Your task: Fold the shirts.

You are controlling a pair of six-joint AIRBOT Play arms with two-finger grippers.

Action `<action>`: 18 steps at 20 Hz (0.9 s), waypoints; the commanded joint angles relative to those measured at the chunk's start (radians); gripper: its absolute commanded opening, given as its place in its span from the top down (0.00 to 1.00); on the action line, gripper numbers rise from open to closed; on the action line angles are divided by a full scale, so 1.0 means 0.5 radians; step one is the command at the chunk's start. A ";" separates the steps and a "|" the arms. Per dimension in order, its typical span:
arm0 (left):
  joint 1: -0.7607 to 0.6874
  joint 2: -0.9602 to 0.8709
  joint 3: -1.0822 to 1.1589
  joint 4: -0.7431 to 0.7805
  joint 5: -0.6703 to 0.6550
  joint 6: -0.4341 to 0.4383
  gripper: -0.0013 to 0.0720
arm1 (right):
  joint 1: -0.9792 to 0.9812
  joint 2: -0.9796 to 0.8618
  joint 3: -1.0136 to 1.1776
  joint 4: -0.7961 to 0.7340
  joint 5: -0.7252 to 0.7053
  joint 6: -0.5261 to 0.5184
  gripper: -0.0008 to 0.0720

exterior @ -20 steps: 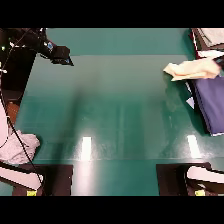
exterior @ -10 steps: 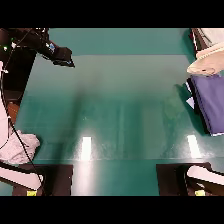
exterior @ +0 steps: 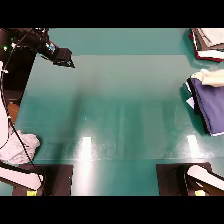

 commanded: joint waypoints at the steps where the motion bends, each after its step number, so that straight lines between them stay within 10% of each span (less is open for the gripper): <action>1: 0.002 0.000 -0.001 0.001 -0.001 0.022 0.95 | -0.139 0.121 -0.282 -0.169 0.217 0.086 0.97; 3: 0.002 0.000 -0.001 0.001 -0.001 0.037 0.95 | -0.231 0.213 -0.447 -0.294 0.245 0.092 0.87; 5: 0.002 0.000 -0.001 0.000 0.003 0.037 0.95 | -0.321 0.307 -0.613 -0.333 0.229 0.091 0.22; 6: 0.002 0.000 -0.001 0.000 0.003 0.037 0.95 | -0.373 0.345 -0.686 -0.333 0.219 0.090 0.15; 18: 0.002 0.000 -0.001 -0.001 0.002 0.037 0.95 | -0.699 0.700 -0.797 -0.198 -0.047 0.262 0.17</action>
